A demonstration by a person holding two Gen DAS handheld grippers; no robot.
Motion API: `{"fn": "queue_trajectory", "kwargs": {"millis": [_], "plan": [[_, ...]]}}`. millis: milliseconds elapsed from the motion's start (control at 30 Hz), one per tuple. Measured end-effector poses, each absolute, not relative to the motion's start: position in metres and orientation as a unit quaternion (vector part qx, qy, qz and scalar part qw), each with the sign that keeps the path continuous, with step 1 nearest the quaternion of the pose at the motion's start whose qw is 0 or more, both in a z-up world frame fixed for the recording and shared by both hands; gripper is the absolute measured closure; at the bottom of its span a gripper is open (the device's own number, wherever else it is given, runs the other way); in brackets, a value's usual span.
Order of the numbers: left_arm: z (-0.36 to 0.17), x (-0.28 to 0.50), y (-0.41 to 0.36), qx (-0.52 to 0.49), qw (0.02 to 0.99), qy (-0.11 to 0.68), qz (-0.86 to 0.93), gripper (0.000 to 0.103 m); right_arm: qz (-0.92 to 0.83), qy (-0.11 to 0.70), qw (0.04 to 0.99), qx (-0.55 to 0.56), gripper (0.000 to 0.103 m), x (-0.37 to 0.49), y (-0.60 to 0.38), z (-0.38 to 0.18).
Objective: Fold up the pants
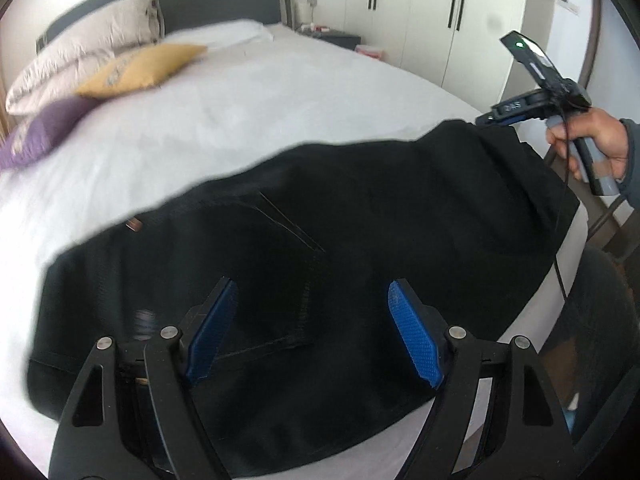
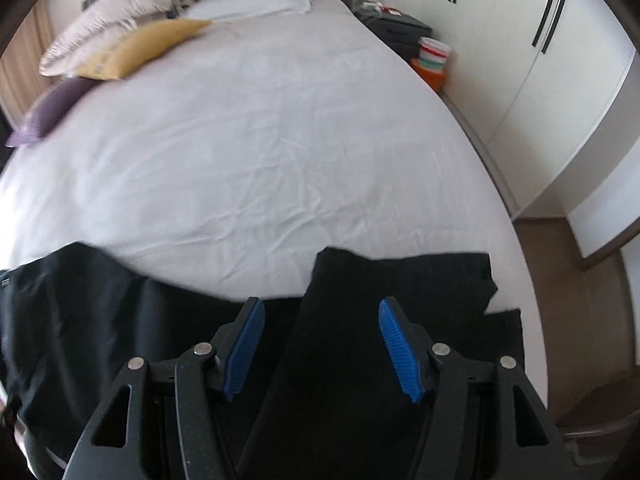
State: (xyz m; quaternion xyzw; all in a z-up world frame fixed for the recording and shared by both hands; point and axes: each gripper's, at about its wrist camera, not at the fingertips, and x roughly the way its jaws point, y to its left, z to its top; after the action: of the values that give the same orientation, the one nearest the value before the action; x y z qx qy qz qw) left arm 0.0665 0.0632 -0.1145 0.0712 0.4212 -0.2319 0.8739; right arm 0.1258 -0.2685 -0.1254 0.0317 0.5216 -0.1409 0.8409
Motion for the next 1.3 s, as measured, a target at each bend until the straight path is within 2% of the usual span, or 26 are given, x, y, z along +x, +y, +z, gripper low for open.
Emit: {"fn": "queue_trajectory", "kwargs": {"millis": [167,200,233,300,333,367,400,600,867,1000,1133,1267,1300], "plan": [[-0.136,0.066,0.051,0.068,0.868,0.438,-0.225,0.026,-0.153,0.563,0.811,0.029,0.04,0.145,-0.277,-0.161],[-0.138,0.065,0.049,0.071,0.867,0.438,-0.224,0.026,-0.152,0.561,0.813,0.037,0.044,0.144,-0.28,-0.162],[-0.139,0.065,0.047,0.074,0.867,0.44,-0.223,0.026,-0.153,0.557,0.815,0.047,0.048,0.141,-0.285,-0.162],[-0.143,0.065,0.045,0.076,0.865,0.443,-0.223,0.026,-0.149,0.551,0.819,0.058,0.067,0.135,-0.291,-0.16],[-0.146,0.066,0.043,0.077,0.864,0.445,-0.222,0.026,-0.145,0.549,0.821,0.062,0.072,0.132,-0.293,-0.159],[-0.149,0.067,0.041,0.078,0.864,0.445,-0.221,0.026,-0.143,0.547,0.823,0.06,0.087,0.13,-0.295,-0.158],[-0.154,0.066,0.04,0.078,0.864,0.446,-0.22,0.026,-0.142,0.544,0.825,0.058,0.093,0.127,-0.297,-0.157],[-0.16,0.068,0.036,0.085,0.863,0.451,-0.211,0.026,-0.139,0.494,0.852,0.104,0.096,0.099,-0.31,-0.129],[-0.165,0.074,0.027,0.088,0.862,0.458,-0.201,0.026,-0.144,0.362,0.888,0.243,0.096,-0.011,-0.358,-0.088],[-0.167,0.075,0.025,0.09,0.862,0.459,-0.197,0.025,-0.172,0.309,0.864,0.359,0.096,-0.089,-0.394,-0.109],[-0.169,0.077,0.02,0.091,0.862,0.461,-0.189,0.022,-0.186,0.326,0.81,0.45,0.094,-0.14,-0.419,-0.169],[-0.169,0.081,0.01,0.094,0.861,0.467,-0.179,0.02,-0.172,0.307,0.79,0.502,0.089,-0.153,-0.423,-0.188],[-0.169,0.081,0.009,0.094,0.861,0.468,-0.177,0.02,-0.165,0.306,0.795,0.498,0.083,-0.15,-0.423,-0.185]]}}
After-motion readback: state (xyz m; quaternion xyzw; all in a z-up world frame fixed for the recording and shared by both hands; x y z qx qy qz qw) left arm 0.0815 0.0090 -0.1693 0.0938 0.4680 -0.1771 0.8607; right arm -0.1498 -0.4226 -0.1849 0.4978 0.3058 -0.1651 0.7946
